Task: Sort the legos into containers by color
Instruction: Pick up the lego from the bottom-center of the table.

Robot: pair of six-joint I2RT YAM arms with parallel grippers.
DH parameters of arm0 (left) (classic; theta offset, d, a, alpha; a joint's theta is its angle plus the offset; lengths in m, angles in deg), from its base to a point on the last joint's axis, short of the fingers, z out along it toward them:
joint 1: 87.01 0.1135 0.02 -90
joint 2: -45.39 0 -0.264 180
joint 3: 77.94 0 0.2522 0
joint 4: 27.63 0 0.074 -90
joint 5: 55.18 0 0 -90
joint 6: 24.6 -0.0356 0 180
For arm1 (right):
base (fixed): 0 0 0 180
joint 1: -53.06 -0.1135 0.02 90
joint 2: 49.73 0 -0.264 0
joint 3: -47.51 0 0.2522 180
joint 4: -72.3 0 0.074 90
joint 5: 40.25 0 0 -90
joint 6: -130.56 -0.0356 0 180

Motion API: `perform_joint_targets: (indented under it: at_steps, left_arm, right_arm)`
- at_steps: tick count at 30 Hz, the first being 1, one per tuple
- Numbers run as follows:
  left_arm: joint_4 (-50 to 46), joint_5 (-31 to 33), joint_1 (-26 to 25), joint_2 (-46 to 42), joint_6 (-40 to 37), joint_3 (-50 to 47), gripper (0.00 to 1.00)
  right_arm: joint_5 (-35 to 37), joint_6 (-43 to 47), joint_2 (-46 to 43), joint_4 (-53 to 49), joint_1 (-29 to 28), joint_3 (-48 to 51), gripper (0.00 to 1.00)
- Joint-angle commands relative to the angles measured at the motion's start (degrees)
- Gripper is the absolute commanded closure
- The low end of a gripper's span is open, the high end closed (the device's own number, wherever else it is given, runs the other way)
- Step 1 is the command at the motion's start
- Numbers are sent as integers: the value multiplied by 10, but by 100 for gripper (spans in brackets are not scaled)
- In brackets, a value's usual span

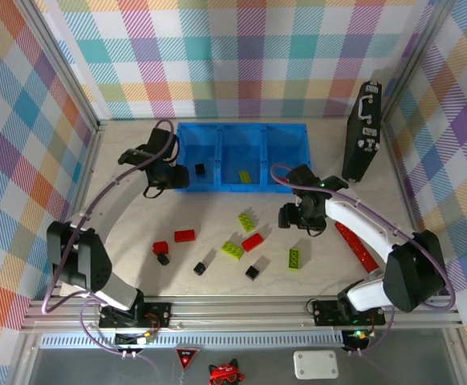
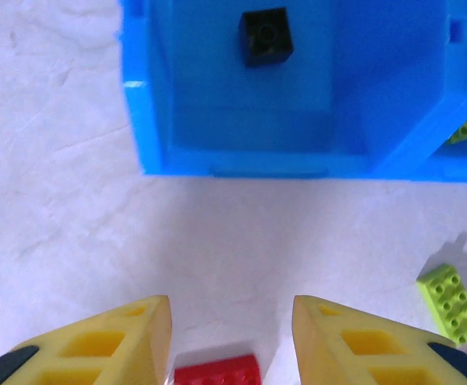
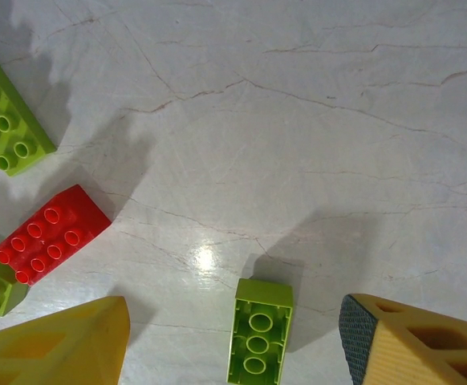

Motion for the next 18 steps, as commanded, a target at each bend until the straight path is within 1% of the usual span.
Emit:
perform_joint_targets:
  at_steps: [1, 5, 9, 14, 18]
  left_arm:
    - [-31, -13, 30, -43, -26, -24, 56]
    - [-20, -17, 59, -70, -57, -48, 55]
    - [-10, -34, 86, -58, -85, -62, 55]
    - [27, -52, 95, -59, -90, -95, 56]
    - [25, -43, 98, -53, -97, -104, 56]
  right_arm:
    - [-11, -21, 8, -2, -7, 18, 29]
    - [-14, -36, 9, 4, -15, 39, 30]
    - [-22, -51, 12, 22, -23, 68, 30]
    - [-26, -74, 18, 44, -33, 105, 31]
    - [-31, -87, 21, 57, -38, 127, 34]
